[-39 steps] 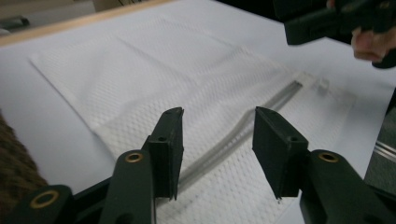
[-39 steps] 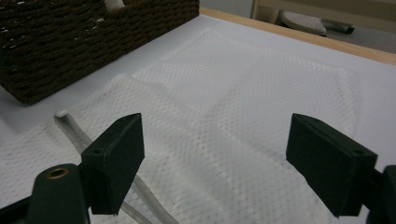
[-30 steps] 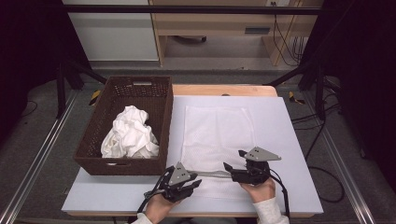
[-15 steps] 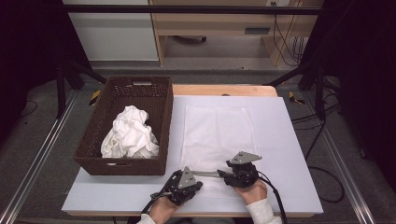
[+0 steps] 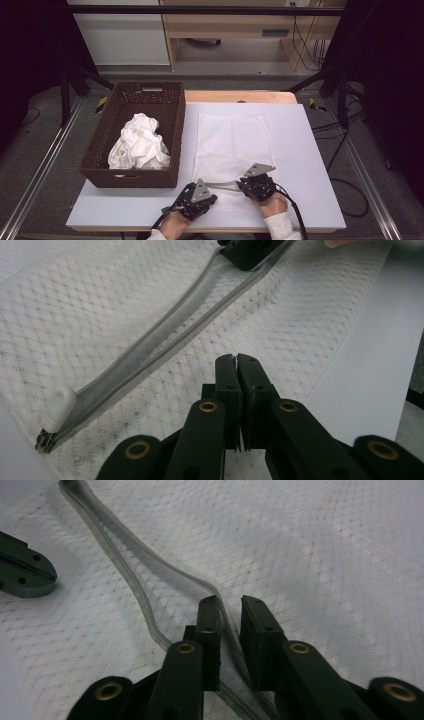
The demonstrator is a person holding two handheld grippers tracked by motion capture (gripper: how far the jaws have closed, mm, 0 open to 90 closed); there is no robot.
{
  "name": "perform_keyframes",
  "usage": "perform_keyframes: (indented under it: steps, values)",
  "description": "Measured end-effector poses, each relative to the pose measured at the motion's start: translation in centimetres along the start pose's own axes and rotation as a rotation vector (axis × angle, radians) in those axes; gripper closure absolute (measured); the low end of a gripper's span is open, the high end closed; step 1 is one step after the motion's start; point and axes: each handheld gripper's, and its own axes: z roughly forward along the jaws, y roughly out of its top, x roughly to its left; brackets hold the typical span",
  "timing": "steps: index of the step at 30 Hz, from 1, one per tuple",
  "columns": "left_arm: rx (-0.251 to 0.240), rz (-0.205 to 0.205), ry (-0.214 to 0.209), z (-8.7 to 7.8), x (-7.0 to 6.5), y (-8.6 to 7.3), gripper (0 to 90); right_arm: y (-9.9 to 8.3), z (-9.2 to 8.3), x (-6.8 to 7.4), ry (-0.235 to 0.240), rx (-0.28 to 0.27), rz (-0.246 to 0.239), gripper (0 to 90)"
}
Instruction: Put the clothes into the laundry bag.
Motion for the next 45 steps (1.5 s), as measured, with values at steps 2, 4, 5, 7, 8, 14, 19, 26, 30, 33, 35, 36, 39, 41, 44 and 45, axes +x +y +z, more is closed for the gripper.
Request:
perform_keyframes:
  steps: [2,4,5,7,8,14,19,26,30,33,35,36,39,41,44,45]
  values:
    - [0.007,0.004,0.008,0.0,0.1,0.3,84.0,0.0,0.0,-0.3,0.003,0.002,0.014,87.2]
    - [-0.005,0.011,0.023,-0.1,0.2,0.8,81.0,0.1,-0.1,-0.3,0.002,0.004,0.010,88.2]
    - [-0.007,0.022,0.041,-0.2,0.4,1.2,78.2,0.1,-0.1,-0.4,0.001,0.001,0.008,88.4]
    - [-0.028,0.033,0.068,-0.3,0.8,2.1,72.4,0.2,-0.3,-0.6,0.007,-0.011,0.026,88.5]
    - [-0.036,0.035,0.088,-0.2,1.0,2.6,67.4,0.2,-0.4,-0.6,0.009,-0.016,0.029,88.6]
    - [0.002,0.079,0.135,2.2,2.0,5.6,49.5,0.5,-1.4,-0.9,0.002,-0.081,0.020,88.6]
    - [0.024,0.092,0.132,3.7,2.2,6.4,57.9,0.7,-1.8,-0.9,0.001,-0.119,0.008,88.8]
    - [0.021,0.099,0.123,3.9,2.4,6.6,86.7,0.7,-1.9,-0.8,0.010,-0.125,0.005,87.8]
    - [-0.006,0.087,0.125,3.5,2.4,6.6,86.8,0.6,-1.8,-0.8,-0.001,-0.120,0.011,72.9]
    - [-0.023,0.084,0.121,3.1,2.3,6.6,86.8,0.4,-1.8,-0.8,-0.012,-0.118,0.009,65.7]
    - [-0.035,0.086,0.123,2.9,2.3,6.6,86.7,0.3,-1.6,-1.0,-0.026,-0.103,0.021,64.6]
    - [-0.039,0.085,0.122,2.8,2.3,6.5,86.7,0.3,-1.6,-1.0,-0.026,-0.103,0.021,64.6]
    - [-0.040,0.065,0.111,2.8,2.1,6.0,81.4,0.3,-1.4,-1.2,-0.020,-0.095,0.021,86.4]
    - [-0.047,0.053,0.127,2.4,1.9,5.7,71.6,0.3,-1.5,-1.2,-0.017,-0.086,0.028,88.5]
    - [-0.072,0.046,0.128,0.9,1.5,5.2,62.6,0.3,-1.6,-1.3,-0.012,-0.093,0.051,88.8]
    - [-0.079,0.042,0.125,0.2,1.3,4.9,62.4,0.3,-1.7,-1.3,-0.010,-0.102,0.055,88.8]
